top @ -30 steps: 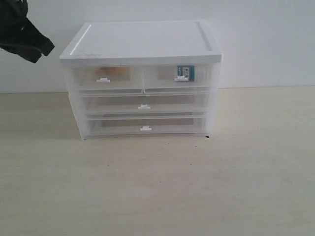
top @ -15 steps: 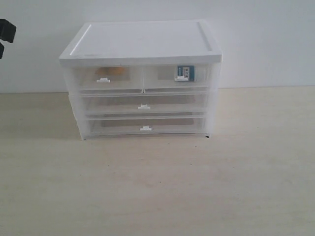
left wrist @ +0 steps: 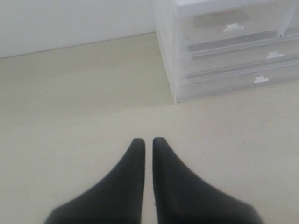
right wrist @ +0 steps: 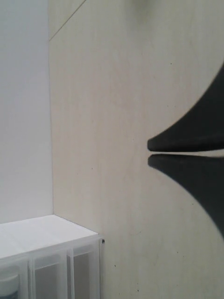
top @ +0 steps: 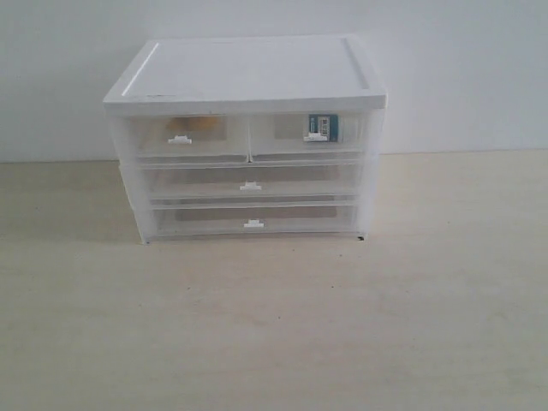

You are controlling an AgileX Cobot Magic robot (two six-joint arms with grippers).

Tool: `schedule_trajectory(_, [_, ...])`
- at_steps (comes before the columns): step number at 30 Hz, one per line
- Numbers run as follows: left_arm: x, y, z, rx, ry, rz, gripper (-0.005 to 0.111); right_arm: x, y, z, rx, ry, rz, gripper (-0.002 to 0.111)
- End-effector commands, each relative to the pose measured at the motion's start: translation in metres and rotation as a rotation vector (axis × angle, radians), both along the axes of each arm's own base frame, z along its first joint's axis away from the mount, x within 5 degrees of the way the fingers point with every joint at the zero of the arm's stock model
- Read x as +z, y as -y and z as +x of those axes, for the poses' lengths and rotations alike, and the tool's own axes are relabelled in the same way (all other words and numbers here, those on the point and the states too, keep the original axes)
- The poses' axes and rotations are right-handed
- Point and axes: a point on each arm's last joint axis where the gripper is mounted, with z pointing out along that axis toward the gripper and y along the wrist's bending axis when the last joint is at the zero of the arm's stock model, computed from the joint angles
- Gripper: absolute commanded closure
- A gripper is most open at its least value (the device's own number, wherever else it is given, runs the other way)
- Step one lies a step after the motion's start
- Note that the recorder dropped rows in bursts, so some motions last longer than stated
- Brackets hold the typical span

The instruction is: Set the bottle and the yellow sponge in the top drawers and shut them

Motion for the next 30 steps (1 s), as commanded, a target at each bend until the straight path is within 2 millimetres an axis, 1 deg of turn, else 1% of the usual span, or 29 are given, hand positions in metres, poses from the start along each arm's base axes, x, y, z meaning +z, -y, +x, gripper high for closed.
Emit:
schedule_trajectory(1, [-0.006, -0.005, -0.018, 0.008, 0.033, -0.028, 0.102, 0.0, 0.0, 0.0, -0.002, 0.007, 0.001, 0.108])
schedule_trajectory(8, [-0.021, -0.008, -0.035, -0.012, 0.117, -0.038, 0.102, 0.0, 0.0, 0.0, -0.002, 0.007, 0.001, 0.108])
schedule_trajectory(11, [-0.03, -0.01, -0.041, -0.007, 0.126, -0.058, 0.102, 0.0, 0.0, 0.0, -0.002, 0.007, 0.001, 0.108])
schedule_trajectory(21, [-0.067, -0.009, -0.05, -0.046, 0.214, -0.086, 0.102, 0.0, 0.0, 0.0, -0.002, 0.007, 0.001, 0.108])
schedule_trajectory(25, [-0.084, -0.012, -0.064, -0.055, 0.252, -0.096, 0.102, 0.0, 0.0, 0.0, -0.002, 0.007, 0.001, 0.108])
schedule_trajectory(30, [-0.097, -0.017, -0.08, -0.059, 0.314, -0.083, 0.102, 0.0, 0.0, 0.0, -0.002, 0.007, 0.001, 0.108])
